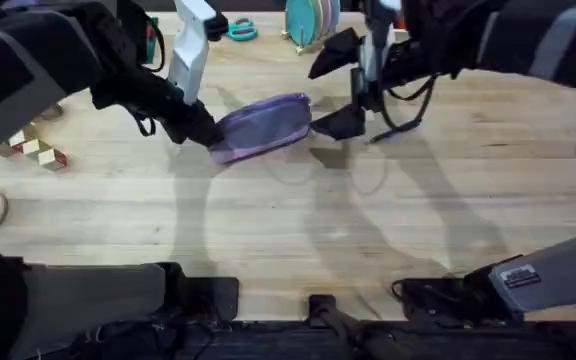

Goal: Unzip the bag, pick up the pens from the table one at a time and place them inside, then zip the bag closed.

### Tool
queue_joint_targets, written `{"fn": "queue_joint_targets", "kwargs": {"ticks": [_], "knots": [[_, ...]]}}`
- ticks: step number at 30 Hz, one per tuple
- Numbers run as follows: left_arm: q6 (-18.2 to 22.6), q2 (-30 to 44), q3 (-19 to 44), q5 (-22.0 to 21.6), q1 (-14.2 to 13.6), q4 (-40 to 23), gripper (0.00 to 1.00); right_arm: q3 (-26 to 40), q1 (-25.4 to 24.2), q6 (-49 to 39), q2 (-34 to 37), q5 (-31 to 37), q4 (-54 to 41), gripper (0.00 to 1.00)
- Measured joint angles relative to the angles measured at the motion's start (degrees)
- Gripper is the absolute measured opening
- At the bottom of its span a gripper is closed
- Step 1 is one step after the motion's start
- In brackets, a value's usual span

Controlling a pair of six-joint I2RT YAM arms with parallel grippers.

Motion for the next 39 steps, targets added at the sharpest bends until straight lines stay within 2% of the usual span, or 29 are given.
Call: {"fn": "queue_joint_targets", "kwargs": {"ticks": [7, 12, 14, 20, 26, 28, 31, 32, 36, 39], "knots": [[0.0, 0.0, 0.0, 0.0, 0.0, 0.0, 0.042, 0.0, 1.9, 0.0, 3.1, 0.1, 5.6, 0.996], [0.0, 0.0, 0.0, 0.0, 0.0, 0.0, 0.042, 0.0, 2.0, 0.0, 3.8, 2.6, 6.5, 0.996], [0.0, 0.0, 0.0, 0.0, 0.0, 0.0, 0.042, 0.0, 1.9, 0.0, 3.8, 3.5, 7.3, 0.971], [0.0, 0.0, 0.0, 0.0, 0.0, 0.0, 0.042, 0.0, 2.0, -0.2, 3.8, 4.8, 8.8, 0.809], [0.0, 0.0, 0.0, 0.0, 0.0, 0.0, 0.042, 0.0, 2.0, -0.2, 3.9, 5.0, 9.1, 0.783], [0.0, 0.0, 0.0, 0.0, 0.0, 0.0, 0.042, 0.0, 2.0, -0.3, 4.3, 5.0, 9.2, 0.692], [0.0, 0.0, 0.0, 0.0, 0.0, 0.0, 0.042, 0.0, 2.0, -0.4, 4.7, 5.0, 9.3, 0.468], [0.0, 0.0, 0.0, 0.0, 0.0, 0.0, 0.042, 0.0, 2.0, -0.4, 4.7, 5.1, 9.3, 0.421], [0.0, 0.0, 0.0, 0.0, 0.0, 0.0, 0.042, 0.0, 2.0, -0.4, 4.8, 5.1, 9.8, 0.348], [0.0, 0.0, 0.0, 0.0, 0.0, 0.0, 0.042, 0.0, 2.0, -0.4, 4.8, 5.1, 9.8, 0.156]]}}
